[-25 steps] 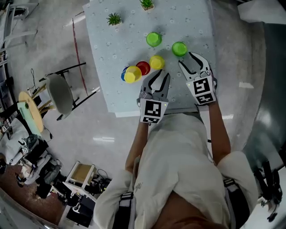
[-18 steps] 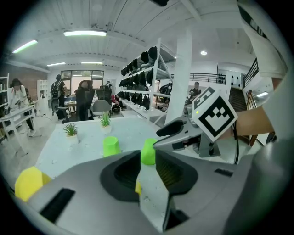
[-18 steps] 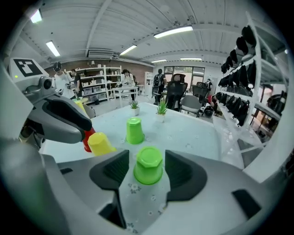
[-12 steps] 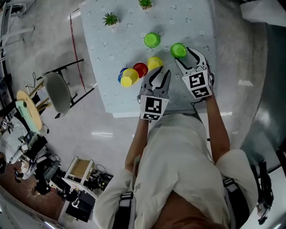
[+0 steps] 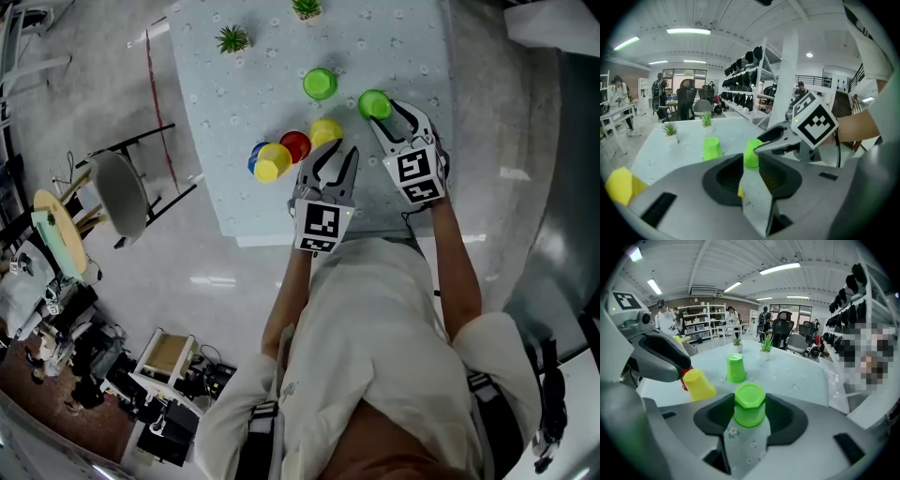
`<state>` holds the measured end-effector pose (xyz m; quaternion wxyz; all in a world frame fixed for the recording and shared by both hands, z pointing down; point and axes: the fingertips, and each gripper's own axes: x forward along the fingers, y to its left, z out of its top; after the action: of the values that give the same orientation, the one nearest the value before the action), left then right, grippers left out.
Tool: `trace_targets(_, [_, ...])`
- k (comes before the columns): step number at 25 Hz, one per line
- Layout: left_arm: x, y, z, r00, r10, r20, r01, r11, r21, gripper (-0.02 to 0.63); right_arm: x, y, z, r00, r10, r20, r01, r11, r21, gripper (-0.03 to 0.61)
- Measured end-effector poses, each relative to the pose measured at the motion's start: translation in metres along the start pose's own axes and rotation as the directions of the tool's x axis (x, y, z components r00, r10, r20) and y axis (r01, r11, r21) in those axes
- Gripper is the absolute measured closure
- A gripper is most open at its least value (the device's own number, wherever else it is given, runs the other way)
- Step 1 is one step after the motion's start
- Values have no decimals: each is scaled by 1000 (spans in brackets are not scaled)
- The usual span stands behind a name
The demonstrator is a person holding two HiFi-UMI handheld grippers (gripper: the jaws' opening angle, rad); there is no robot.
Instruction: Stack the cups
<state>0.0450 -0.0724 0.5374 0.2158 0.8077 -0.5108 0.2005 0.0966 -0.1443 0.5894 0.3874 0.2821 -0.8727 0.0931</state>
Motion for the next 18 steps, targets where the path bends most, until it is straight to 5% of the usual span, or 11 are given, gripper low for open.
trace_targets(18, [-36,-4,6,999,8,54,-8,1000,6,505,-48,37,27,999,-1,54,5,998,-62,374])
